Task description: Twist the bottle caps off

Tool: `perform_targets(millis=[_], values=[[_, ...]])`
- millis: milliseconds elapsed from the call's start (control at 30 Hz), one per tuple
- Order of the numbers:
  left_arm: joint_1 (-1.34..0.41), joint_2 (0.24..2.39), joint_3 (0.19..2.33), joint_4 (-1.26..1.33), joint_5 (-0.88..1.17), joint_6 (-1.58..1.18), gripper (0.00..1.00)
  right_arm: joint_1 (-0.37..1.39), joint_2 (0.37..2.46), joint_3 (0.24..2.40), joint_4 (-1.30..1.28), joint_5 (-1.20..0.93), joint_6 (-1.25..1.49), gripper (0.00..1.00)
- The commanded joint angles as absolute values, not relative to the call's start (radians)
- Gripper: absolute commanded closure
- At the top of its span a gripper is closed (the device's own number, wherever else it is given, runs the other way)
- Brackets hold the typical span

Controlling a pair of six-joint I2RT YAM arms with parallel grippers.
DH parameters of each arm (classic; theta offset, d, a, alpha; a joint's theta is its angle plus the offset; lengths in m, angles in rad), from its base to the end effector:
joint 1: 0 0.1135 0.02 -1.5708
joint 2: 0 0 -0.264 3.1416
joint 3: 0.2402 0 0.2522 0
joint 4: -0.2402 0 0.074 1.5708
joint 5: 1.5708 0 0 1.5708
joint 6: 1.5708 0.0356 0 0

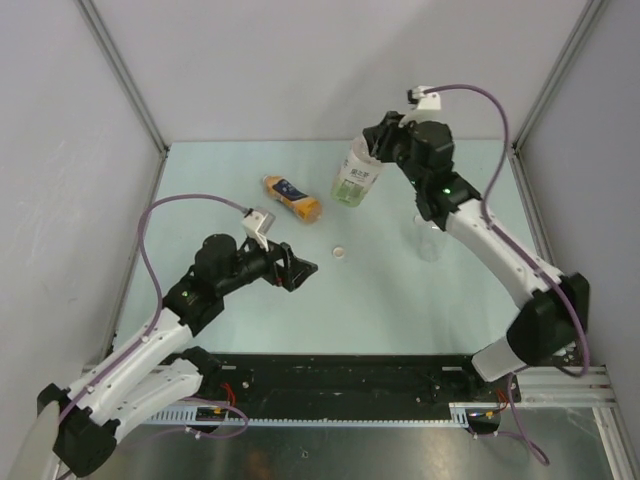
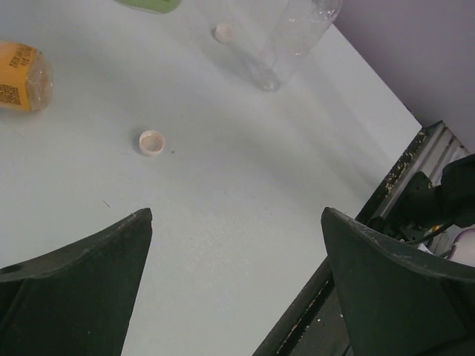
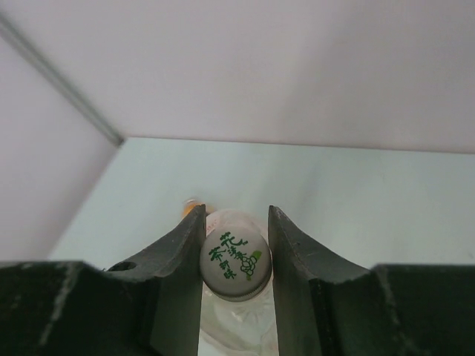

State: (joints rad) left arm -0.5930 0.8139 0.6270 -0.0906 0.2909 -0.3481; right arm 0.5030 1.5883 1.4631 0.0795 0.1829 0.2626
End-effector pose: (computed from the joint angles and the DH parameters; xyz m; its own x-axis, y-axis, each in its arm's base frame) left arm 0.1556 -0.1172 0.2892 -0.4742 -0.0745 -0.8773 0.6408 0.6541 -0.4019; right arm 0.3396 0.1795 0.4014 -0.1204 0.2251 -0.9669 -0.2936 0.9223 0.2513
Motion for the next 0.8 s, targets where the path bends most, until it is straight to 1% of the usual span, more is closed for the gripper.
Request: perform_targets(millis=[0,167,433,667,767], values=[[-0.586,0.762,0.618,-0.074,0.289,-0.376,0.0,0.457,1.41,1.364,0.023,-0.09,0.402,1.0],[-0.587,0.716,0.618,-0.075,0.354,-0.378,0.01,0.392,1.25,1.231,0.005,-0.386,0.432,1.0],[-0.587,0.656,0.629,-0.073,0.572,-0.332,0.01,0.365,1.069,1.115,-0.03,-0.838,0.294,1.0],[-0.591,0.642,0.627,-0.024,0.701,-0.313,0.01,0.352,1.009,1.033,0.024,-1.188,0.221,1.0],[-0.594,0.64,0.605,0.051,0.749,-0.332,0.01,0.352,1.007,1.028,0.046,-1.279,0.217,1.0]])
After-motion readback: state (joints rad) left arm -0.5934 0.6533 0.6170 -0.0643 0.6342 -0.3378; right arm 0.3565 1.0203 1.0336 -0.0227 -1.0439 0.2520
